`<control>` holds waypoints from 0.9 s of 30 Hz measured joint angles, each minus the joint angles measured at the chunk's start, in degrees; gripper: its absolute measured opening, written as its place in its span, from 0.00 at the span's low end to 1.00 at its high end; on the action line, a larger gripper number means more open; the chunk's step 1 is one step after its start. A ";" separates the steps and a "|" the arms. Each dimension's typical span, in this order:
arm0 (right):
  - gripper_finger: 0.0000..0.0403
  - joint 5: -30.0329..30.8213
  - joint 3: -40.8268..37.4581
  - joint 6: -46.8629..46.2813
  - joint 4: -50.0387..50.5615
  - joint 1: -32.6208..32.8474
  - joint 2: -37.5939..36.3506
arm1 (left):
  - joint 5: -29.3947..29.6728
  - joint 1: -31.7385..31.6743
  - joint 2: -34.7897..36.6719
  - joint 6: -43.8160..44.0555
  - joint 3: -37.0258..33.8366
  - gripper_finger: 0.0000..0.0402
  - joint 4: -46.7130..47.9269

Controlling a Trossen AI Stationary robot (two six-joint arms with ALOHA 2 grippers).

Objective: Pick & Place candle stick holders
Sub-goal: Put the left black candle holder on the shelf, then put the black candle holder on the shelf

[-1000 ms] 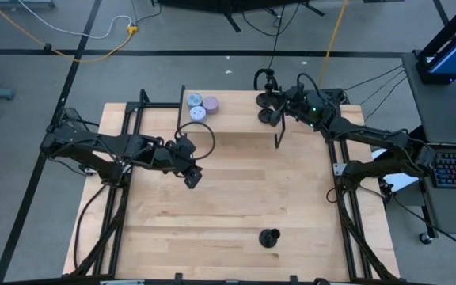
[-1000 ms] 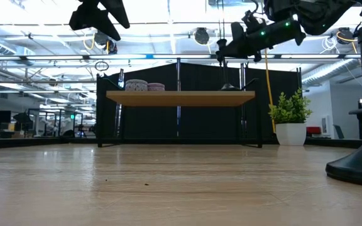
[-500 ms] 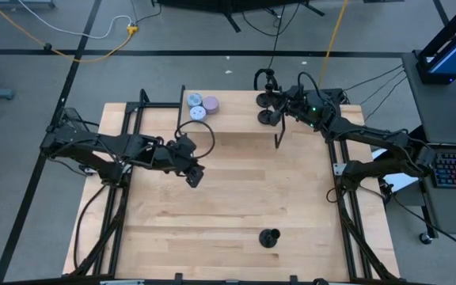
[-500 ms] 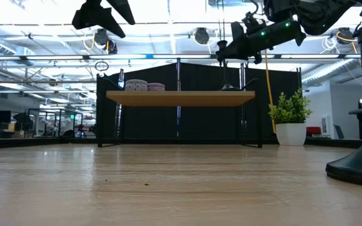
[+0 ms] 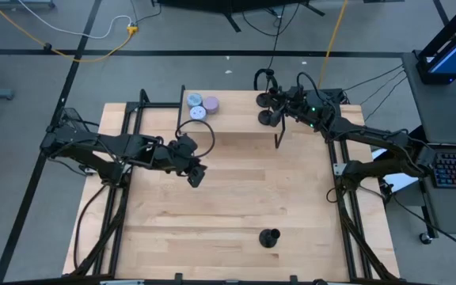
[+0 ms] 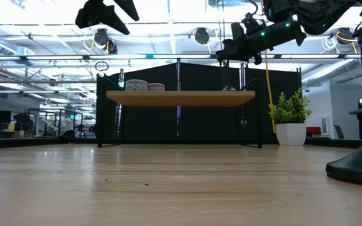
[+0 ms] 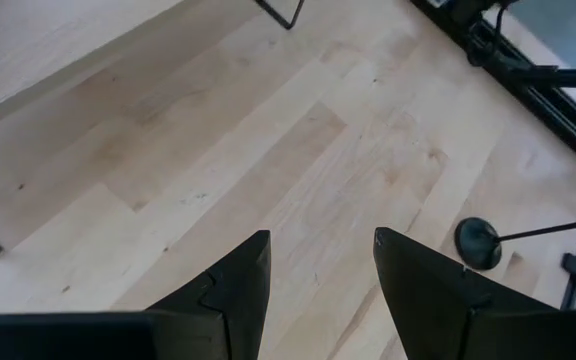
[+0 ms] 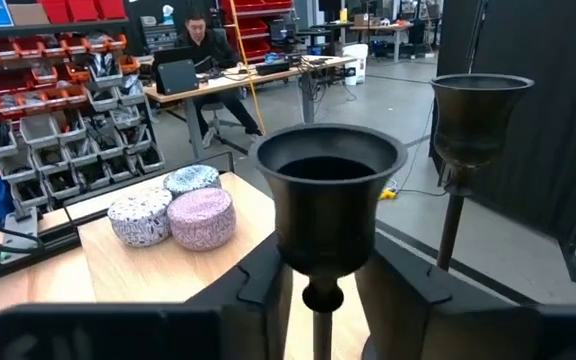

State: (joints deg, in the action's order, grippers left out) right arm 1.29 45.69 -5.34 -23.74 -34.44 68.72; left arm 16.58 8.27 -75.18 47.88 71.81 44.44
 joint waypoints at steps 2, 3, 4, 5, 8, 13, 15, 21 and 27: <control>0.29 -0.01 0.00 0.00 0.12 0.02 -0.31 | 0.02 0.00 -0.01 -0.39 0.00 0.46 -0.83; 0.30 -0.03 0.00 0.00 0.14 0.02 -0.59 | 0.01 0.00 0.00 -0.68 0.00 0.46 -1.32; 0.32 -0.01 0.00 0.00 0.07 0.02 -0.94 | 0.02 0.00 0.00 -0.84 0.00 0.46 -1.68; 0.34 -0.01 0.00 0.01 0.07 0.02 -1.41 | 0.02 0.00 0.00 -0.90 0.00 0.46 -1.78; 0.38 -0.02 0.00 0.25 0.19 0.02 -3.38 | 0.02 0.00 -0.01 -0.88 0.00 0.46 -1.78; 0.44 -0.06 0.00 0.44 0.80 0.04 -7.42 | 0.02 0.00 -0.01 -0.88 0.00 0.46 -1.78; 0.47 -0.06 0.00 0.44 0.71 0.04 -9.24 | 0.04 0.00 -0.01 -0.90 0.00 0.46 -1.82; 0.50 -2.92 0.00 -0.75 0.78 0.05 -15.38 | 0.07 0.00 -0.02 -0.98 0.00 0.46 -1.85; 0.47 -28.16 0.01 -9.89 0.82 0.93 -21.43 | 0.11 0.47 -0.02 -1.64 0.00 0.46 -1.87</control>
State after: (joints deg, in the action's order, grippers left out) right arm -26.87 45.70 -15.23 -22.92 -33.50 47.29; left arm 16.69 8.74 -75.20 46.24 71.81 42.57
